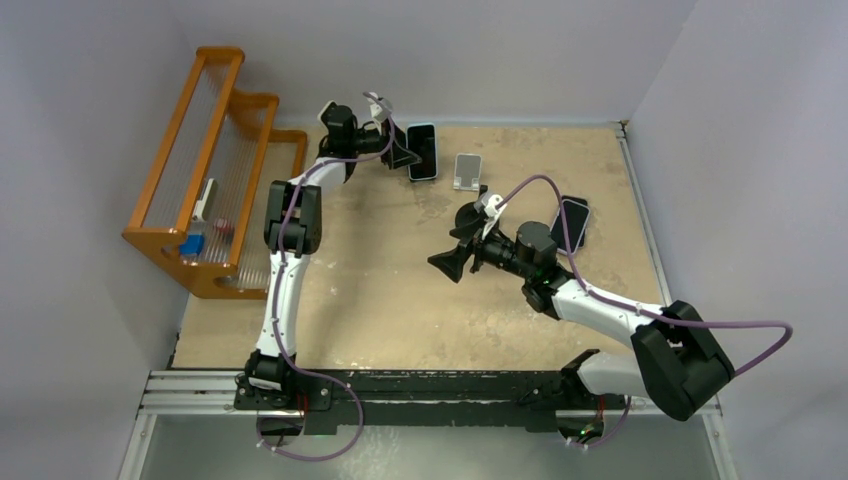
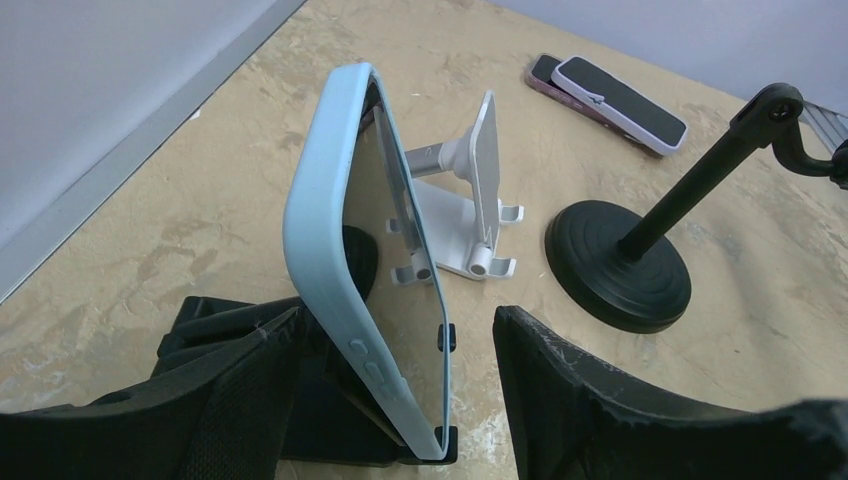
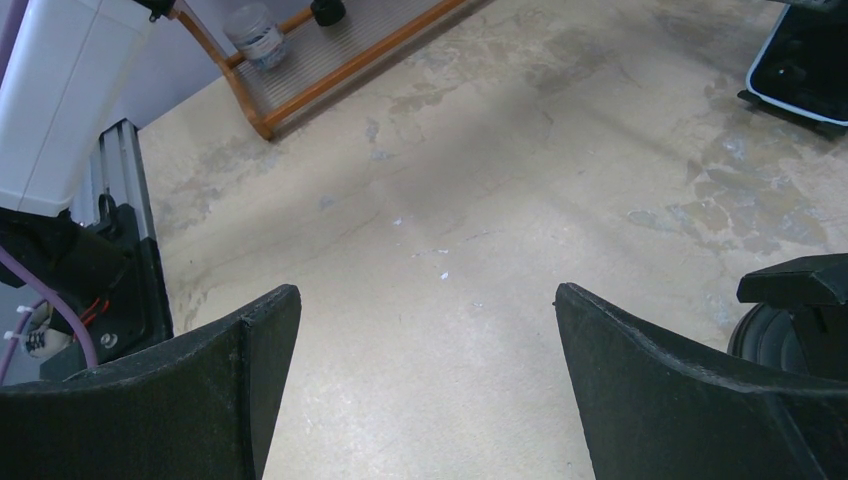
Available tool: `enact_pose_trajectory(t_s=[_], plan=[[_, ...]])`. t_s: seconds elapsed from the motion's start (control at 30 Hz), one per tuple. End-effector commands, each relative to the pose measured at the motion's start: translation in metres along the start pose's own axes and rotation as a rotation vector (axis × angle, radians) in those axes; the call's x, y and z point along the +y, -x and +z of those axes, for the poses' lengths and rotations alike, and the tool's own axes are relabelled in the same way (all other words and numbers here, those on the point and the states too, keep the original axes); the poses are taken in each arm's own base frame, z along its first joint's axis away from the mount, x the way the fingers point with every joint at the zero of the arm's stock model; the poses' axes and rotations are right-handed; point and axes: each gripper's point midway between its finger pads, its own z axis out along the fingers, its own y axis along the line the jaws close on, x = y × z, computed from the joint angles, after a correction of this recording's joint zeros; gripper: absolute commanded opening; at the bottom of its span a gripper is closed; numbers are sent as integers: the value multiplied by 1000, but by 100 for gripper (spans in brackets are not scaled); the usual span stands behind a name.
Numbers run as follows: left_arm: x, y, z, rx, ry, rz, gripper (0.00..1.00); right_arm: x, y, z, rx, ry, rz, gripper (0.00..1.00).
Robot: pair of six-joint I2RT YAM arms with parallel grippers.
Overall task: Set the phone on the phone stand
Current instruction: Move the phone stand with the phone to the center of the board.
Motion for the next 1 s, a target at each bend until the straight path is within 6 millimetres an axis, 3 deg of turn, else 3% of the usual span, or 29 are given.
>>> enact_pose_trajectory(t_s=[0.0,0.47,0.83,0.97], plan=[[-11,33,1,-21,-24,84,68,9,20,-3,-63,35,-33,99],[-2,-1,11,-9,-52,4,65,8,17,-2,-57,34,-29,99],[0,-16,12,7,-63,-37,4,7,17,-1,-55,35,-31,99],[-3,-18,9,10,-77,-54,0,8,17,-1,-55,36,-31,99]])
